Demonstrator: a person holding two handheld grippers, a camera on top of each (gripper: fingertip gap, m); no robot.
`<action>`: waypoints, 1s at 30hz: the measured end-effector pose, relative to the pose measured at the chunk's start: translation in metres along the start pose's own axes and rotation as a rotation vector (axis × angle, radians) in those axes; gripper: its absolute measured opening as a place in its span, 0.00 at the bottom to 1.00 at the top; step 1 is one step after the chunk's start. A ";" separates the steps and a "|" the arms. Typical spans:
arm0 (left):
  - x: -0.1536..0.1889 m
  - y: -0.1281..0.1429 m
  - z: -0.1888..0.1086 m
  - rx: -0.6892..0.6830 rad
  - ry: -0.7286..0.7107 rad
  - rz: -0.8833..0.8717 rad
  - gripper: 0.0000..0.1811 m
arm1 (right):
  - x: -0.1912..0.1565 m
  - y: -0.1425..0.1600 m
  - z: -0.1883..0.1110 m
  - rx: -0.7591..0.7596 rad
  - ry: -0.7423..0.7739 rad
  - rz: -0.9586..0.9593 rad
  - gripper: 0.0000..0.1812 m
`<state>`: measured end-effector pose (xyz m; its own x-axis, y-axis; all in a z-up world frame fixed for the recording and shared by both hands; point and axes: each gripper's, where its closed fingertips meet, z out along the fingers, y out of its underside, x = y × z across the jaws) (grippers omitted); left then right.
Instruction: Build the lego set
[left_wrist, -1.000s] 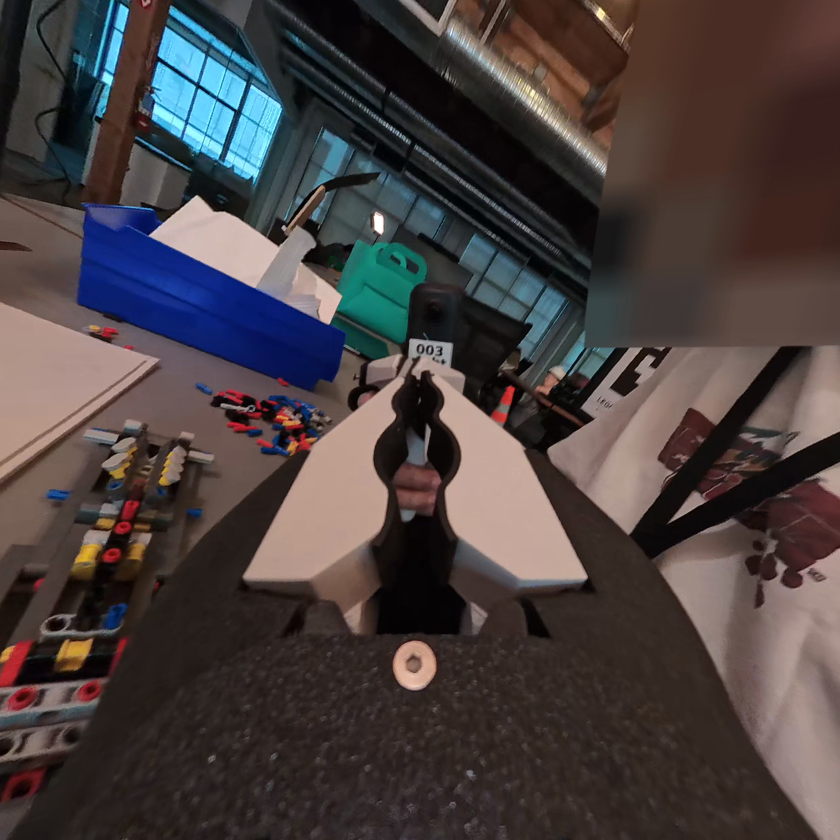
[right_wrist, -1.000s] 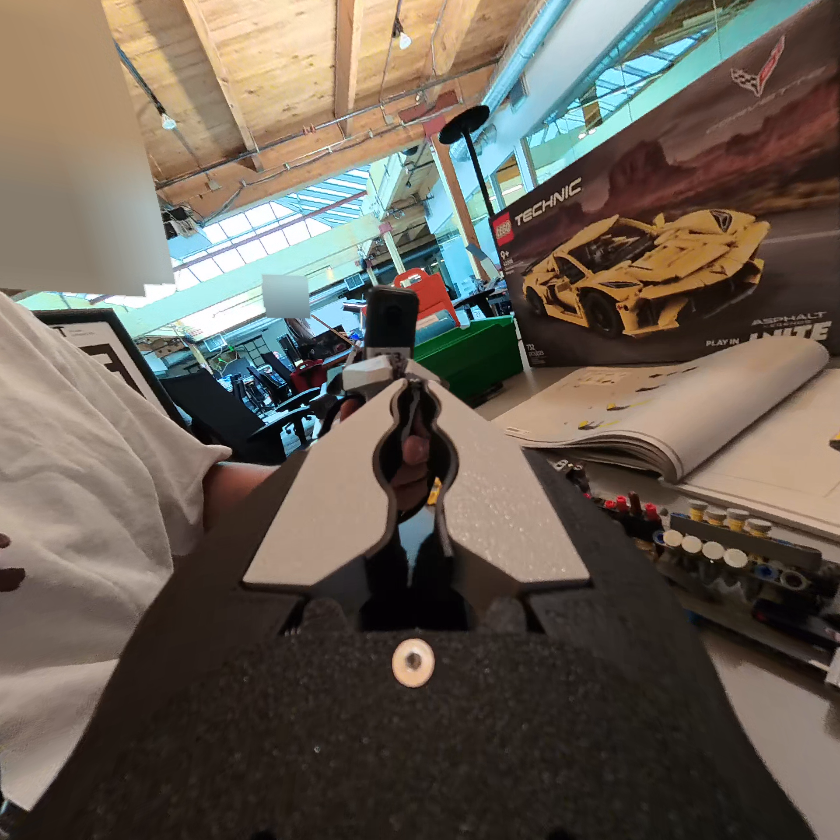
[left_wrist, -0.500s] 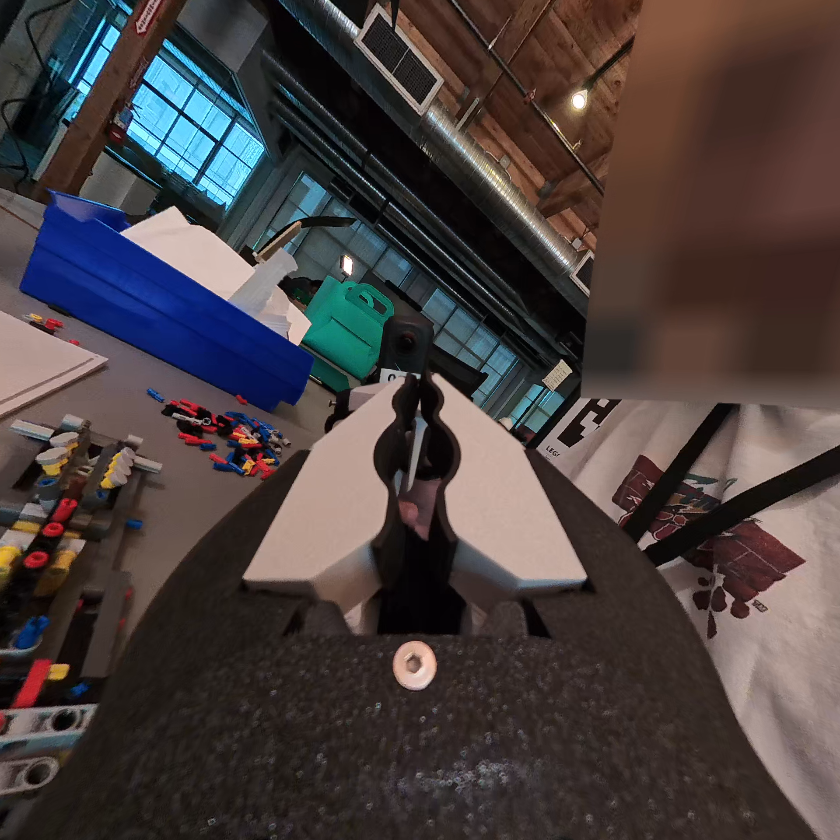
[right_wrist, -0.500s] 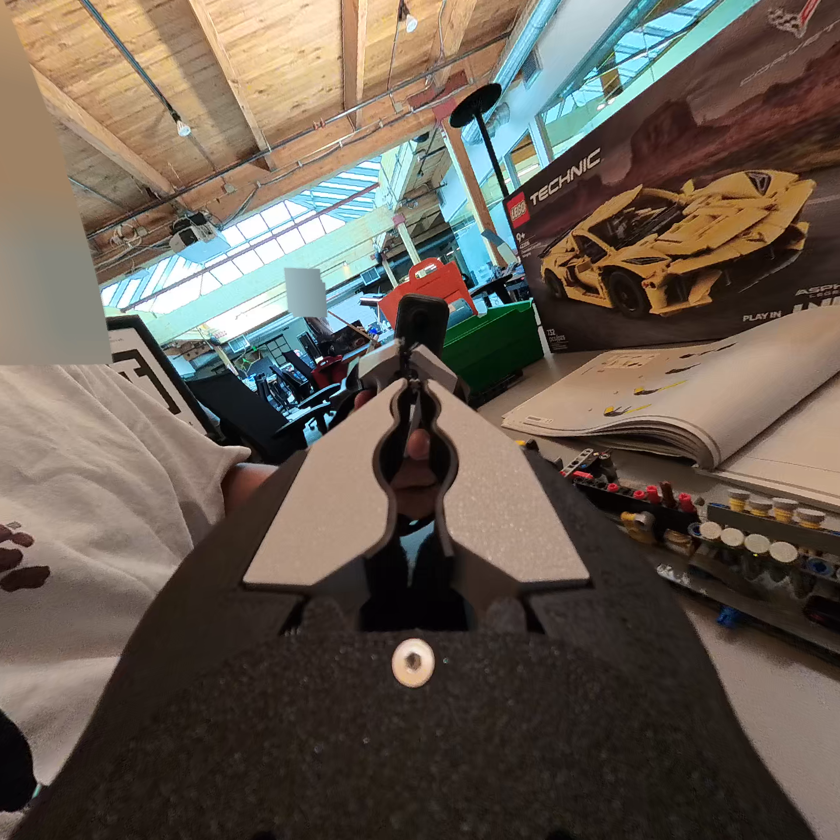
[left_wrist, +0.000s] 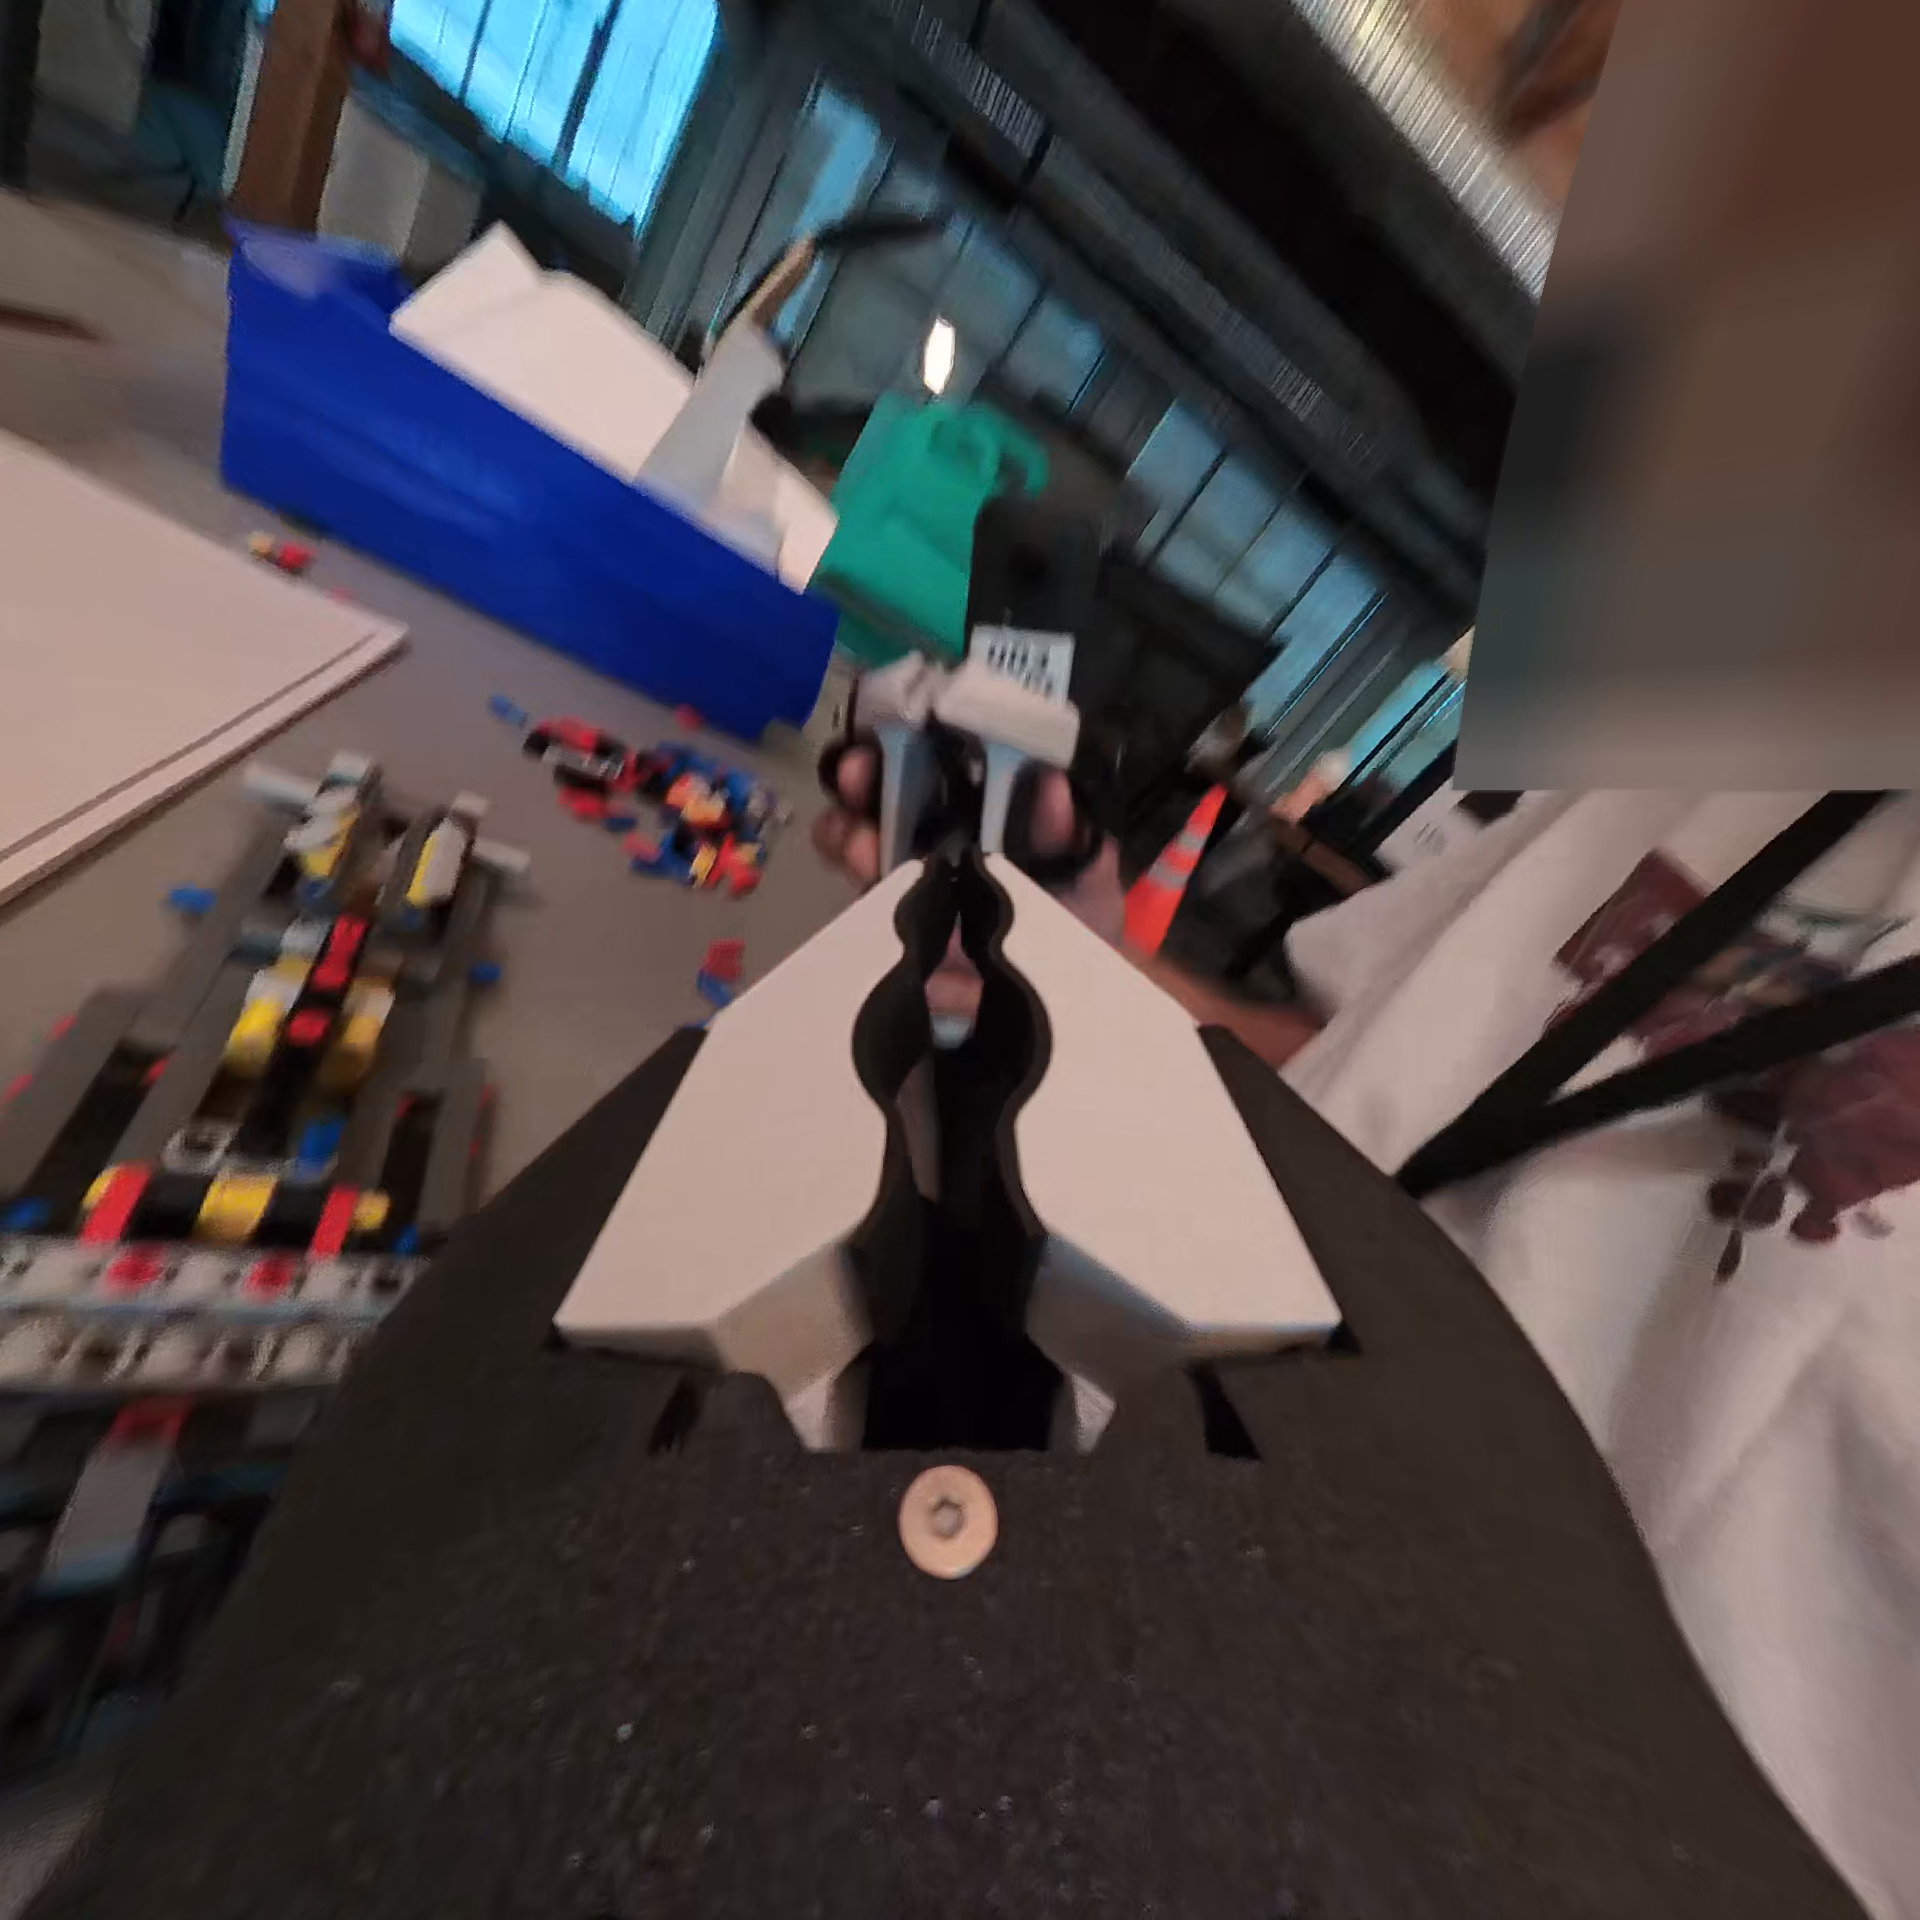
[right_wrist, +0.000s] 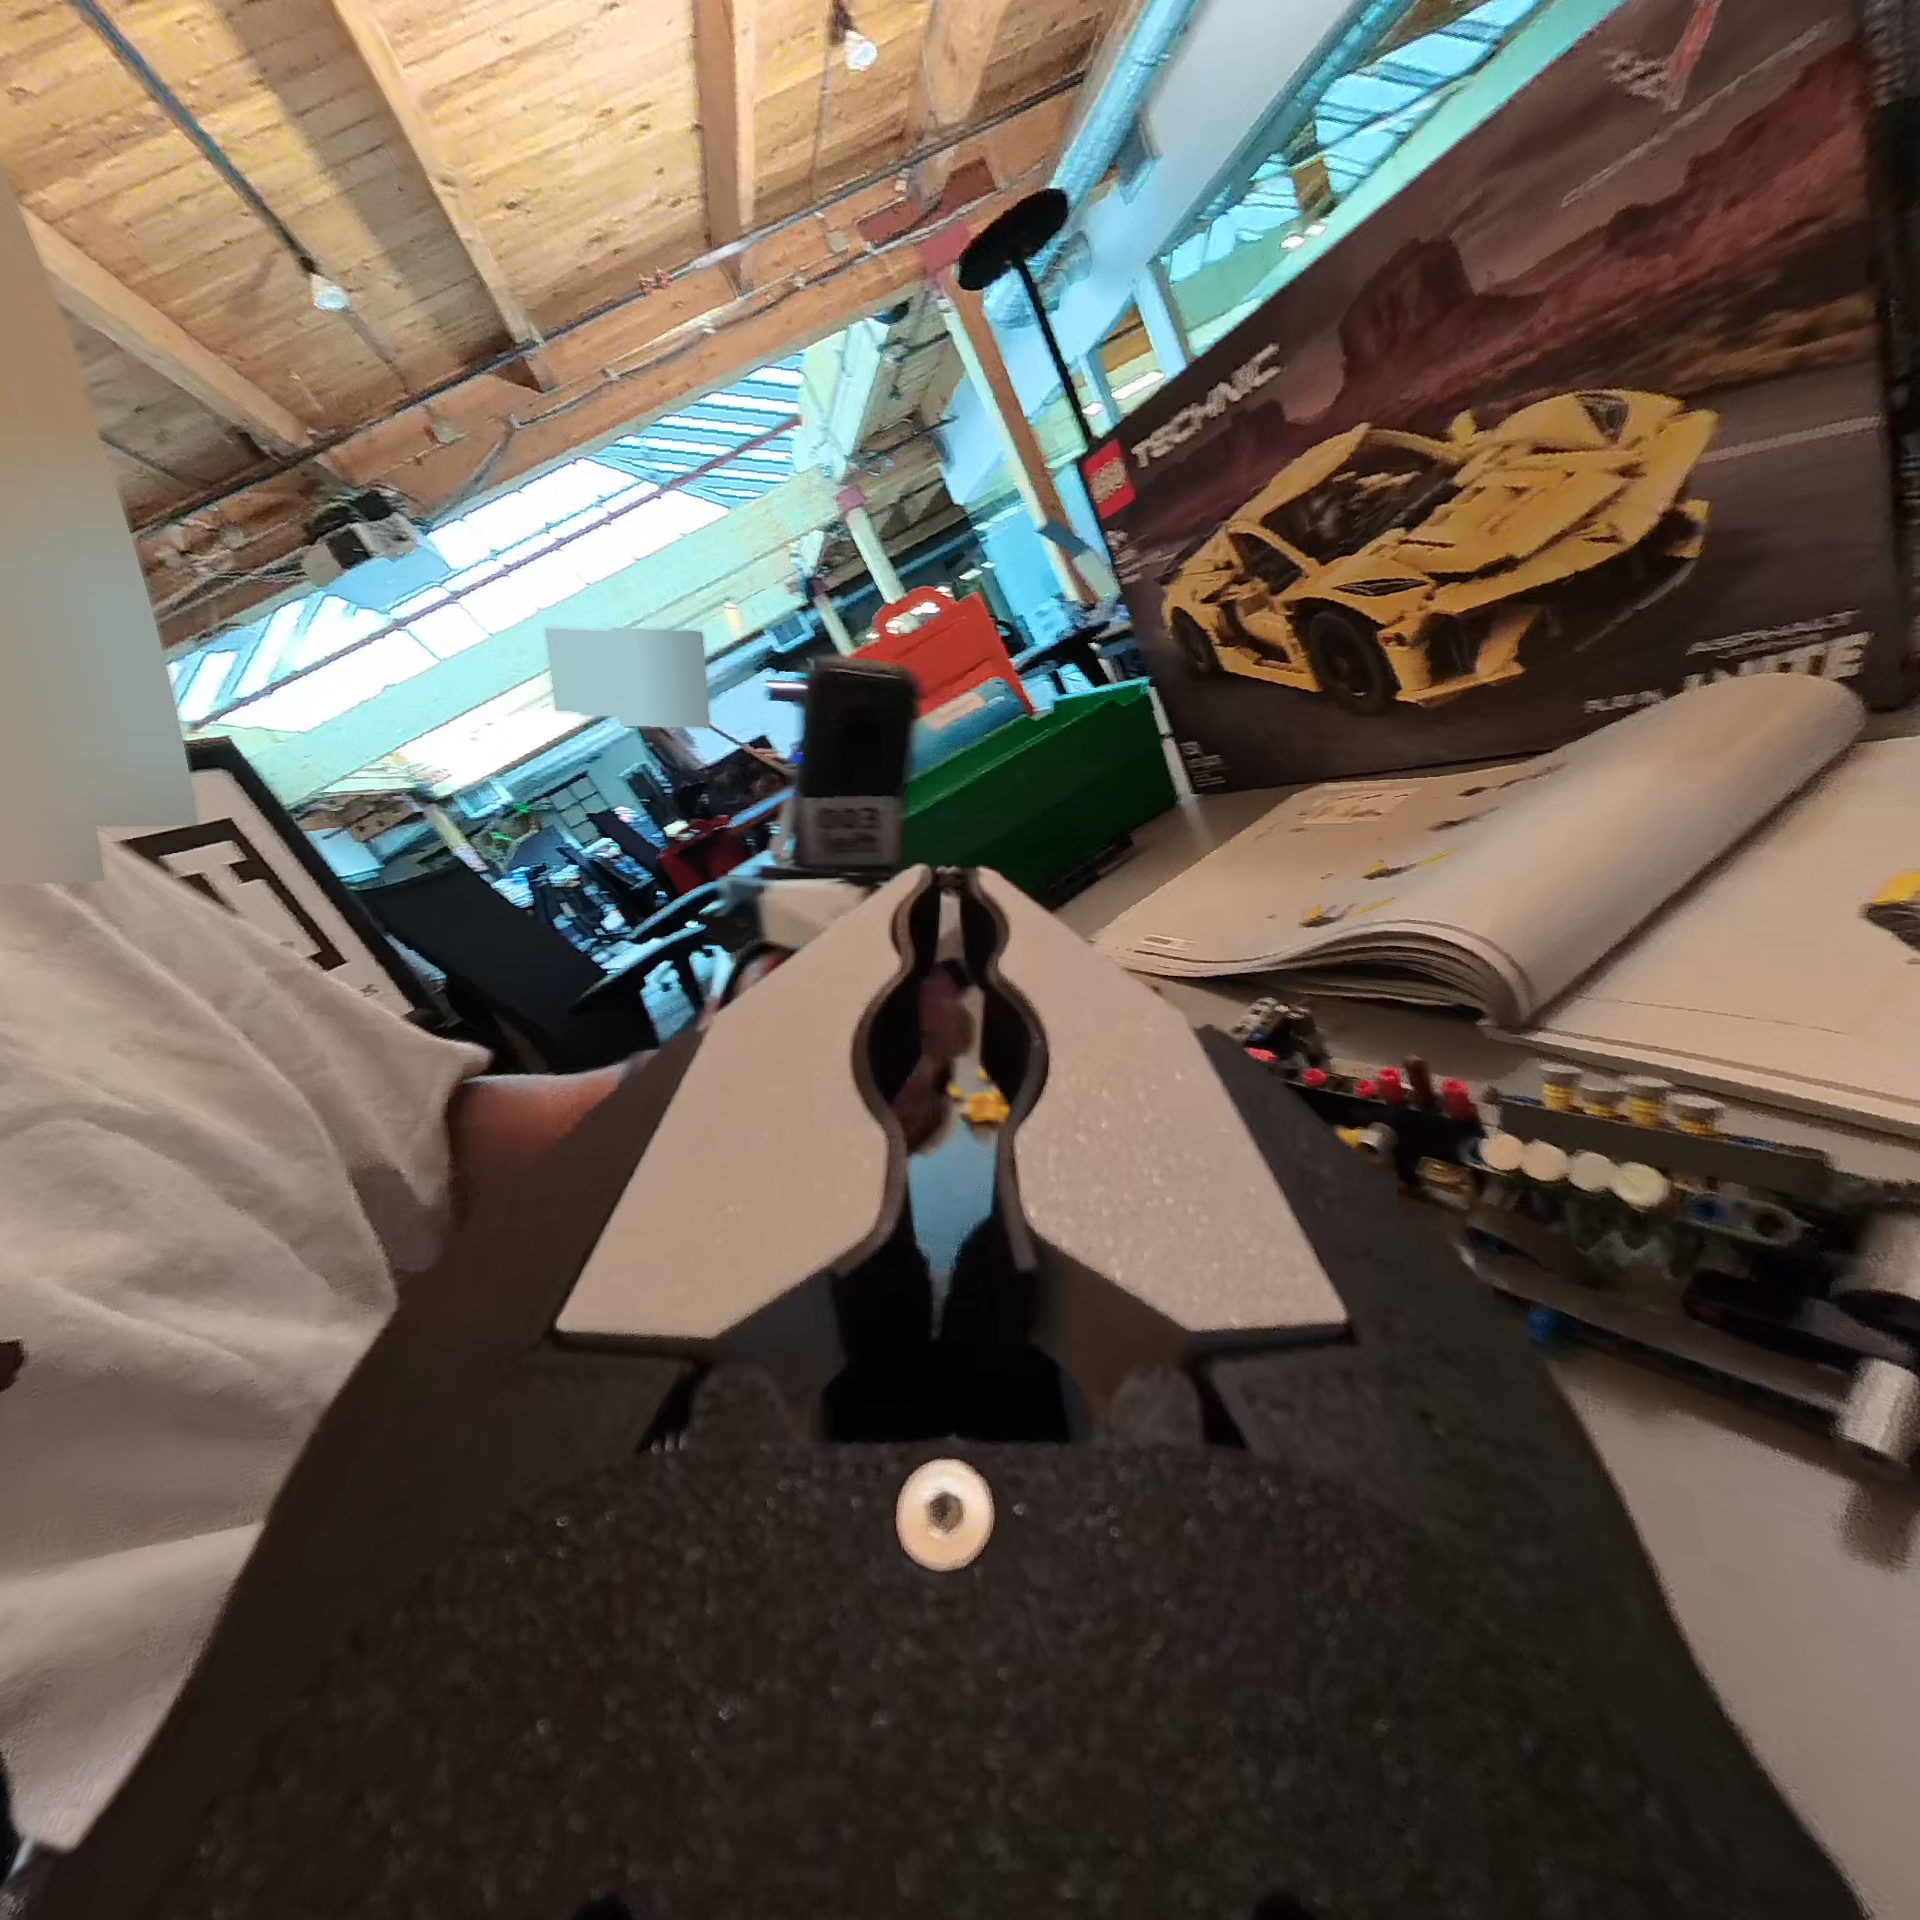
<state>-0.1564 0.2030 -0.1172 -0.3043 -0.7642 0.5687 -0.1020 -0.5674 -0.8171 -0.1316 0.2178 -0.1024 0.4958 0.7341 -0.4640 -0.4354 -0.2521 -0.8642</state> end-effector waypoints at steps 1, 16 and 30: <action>0.000 0.011 -0.007 -0.078 -0.050 0.037 0.00 | 0.007 0.002 -0.002 -0.014 0.039 -0.003 0.01; -0.030 0.133 -0.102 -1.143 -0.499 0.509 0.01 | 0.011 0.033 0.012 -0.175 0.089 -0.076 0.02; -0.023 0.119 -0.102 -1.160 -0.621 0.424 0.09 | 0.012 0.032 0.009 -0.168 0.076 -0.028 0.02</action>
<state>-0.2580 0.1841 -0.2375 -0.0737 -0.9964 -0.0425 -0.9239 0.0842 -0.3732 -0.1470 0.2240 -0.1341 0.5638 0.6944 -0.4473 -0.2924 -0.3387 -0.8943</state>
